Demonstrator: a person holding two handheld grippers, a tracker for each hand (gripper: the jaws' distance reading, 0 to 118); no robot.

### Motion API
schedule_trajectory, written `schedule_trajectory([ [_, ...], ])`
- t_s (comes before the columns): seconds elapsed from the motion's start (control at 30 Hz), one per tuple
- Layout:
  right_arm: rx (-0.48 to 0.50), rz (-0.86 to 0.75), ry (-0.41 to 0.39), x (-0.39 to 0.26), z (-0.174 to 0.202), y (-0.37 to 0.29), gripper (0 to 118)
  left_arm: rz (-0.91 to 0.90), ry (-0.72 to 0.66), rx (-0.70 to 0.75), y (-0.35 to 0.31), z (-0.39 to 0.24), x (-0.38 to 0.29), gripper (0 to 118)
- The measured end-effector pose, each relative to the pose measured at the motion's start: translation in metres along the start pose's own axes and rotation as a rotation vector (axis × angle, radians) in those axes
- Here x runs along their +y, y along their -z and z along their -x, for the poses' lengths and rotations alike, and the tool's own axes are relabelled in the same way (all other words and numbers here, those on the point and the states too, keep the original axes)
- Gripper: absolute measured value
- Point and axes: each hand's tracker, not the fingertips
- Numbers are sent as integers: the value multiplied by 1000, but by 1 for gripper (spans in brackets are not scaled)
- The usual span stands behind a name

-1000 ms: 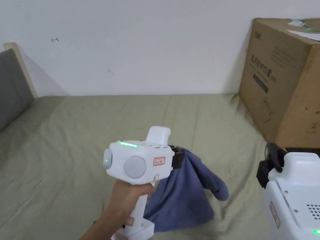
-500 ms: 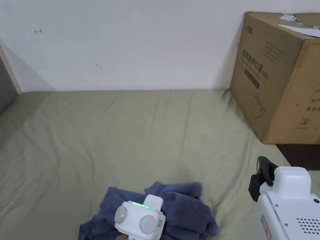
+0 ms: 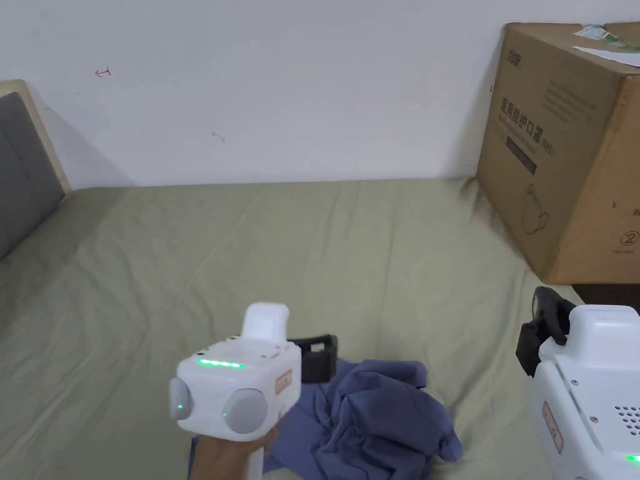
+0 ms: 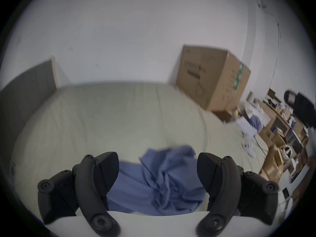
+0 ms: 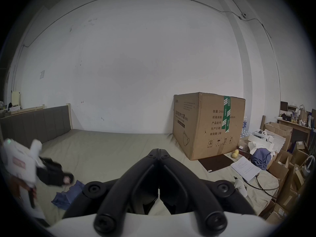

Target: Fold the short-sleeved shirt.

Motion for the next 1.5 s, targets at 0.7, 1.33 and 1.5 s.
schedule_trajectory([
  [0.7,53,-49,15,17,27,1,0,-251,-1,218,-65,79,11,0],
  [1.33,49,81,3,-25,27,19,0,516,-286,306,53,134,-133,93],
  [1.5,43,124,-6,-38,22,23,0,569,-239,310,72,123,-149,60],
])
